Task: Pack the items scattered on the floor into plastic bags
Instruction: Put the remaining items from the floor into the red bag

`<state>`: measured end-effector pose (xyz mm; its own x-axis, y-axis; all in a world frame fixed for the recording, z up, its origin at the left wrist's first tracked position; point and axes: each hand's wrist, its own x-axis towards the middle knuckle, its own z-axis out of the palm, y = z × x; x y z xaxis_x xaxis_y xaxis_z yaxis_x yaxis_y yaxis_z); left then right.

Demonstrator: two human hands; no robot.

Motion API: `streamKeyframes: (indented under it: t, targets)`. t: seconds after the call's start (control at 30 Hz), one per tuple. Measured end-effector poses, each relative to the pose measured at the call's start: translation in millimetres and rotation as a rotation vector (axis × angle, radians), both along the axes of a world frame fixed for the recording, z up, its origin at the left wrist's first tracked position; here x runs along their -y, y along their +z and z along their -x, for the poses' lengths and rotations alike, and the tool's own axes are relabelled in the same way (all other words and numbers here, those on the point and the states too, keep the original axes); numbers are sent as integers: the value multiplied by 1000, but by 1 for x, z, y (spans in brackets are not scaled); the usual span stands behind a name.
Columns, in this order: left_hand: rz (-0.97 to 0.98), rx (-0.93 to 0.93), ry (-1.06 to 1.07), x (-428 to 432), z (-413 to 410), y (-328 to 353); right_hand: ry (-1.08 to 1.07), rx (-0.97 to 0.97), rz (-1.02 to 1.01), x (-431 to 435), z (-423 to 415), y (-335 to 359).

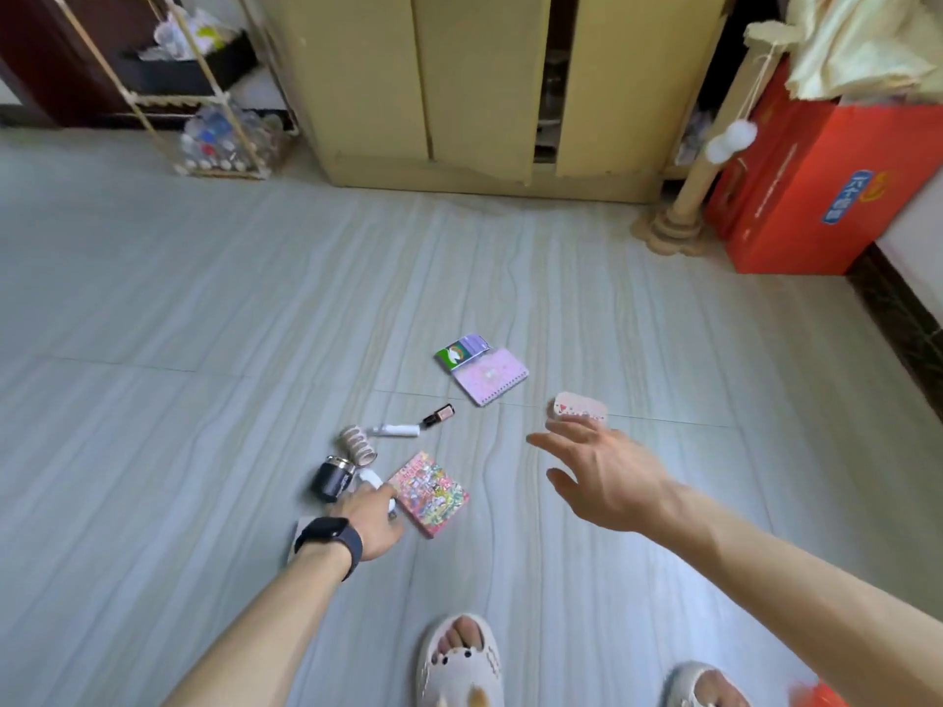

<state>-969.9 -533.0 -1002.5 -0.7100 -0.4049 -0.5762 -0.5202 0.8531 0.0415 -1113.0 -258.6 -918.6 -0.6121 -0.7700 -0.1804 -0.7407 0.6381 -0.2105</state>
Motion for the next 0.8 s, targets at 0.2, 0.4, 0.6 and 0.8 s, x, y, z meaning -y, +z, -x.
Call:
streamKeyframes:
  t: [0.2, 0.4, 0.6, 0.8]
  targets:
    - [-38, -22, -40, 0, 30, -77, -6, 165, -317, -1, 34, -101]
    - [41, -63, -101, -8, 71, -137, -168, 276, -457, 2, 100, -166]
    - [183, 66, -33, -1, 90, -164, -305, 152, -329, 24, 183, -214]
    - [257, 56, -60, -38, 84, -167, -278, -12, -429, 16, 181, -260]
